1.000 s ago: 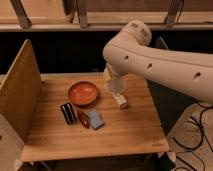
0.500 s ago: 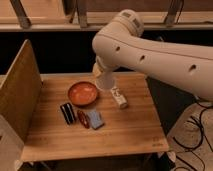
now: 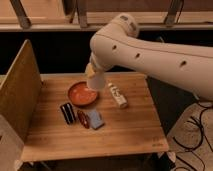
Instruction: Place the ceramic cup over the eraser
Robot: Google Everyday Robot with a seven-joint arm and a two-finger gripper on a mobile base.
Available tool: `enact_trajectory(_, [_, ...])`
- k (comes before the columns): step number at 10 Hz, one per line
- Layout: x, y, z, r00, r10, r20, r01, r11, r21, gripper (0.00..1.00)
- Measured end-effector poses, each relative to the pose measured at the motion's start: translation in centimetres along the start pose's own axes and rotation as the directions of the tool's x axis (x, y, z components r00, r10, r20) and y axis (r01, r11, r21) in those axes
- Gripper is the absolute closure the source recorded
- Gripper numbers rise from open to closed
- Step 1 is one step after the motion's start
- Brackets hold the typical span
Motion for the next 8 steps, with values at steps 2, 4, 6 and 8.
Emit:
enact_trajectory(2, [-0.5,2.8,2.7,0.999,-0.037,0.01,0.038,0.995,-0.091,1.0])
enact_trajectory(4, [-0.1,6.0,5.0,0.996,-0.094,-0.001,0.092,0.98,-0.176,1.0])
enact_trajectory(6, [0.9,7.7,5.7,0.99,-0.138,-0.018,0.13,0.965,-0.227,1.0])
enact_trajectory(8, [1.9,9.5,5.6,0.979,-0.203,-0.036,0.187,0.949,-0.252,1.0])
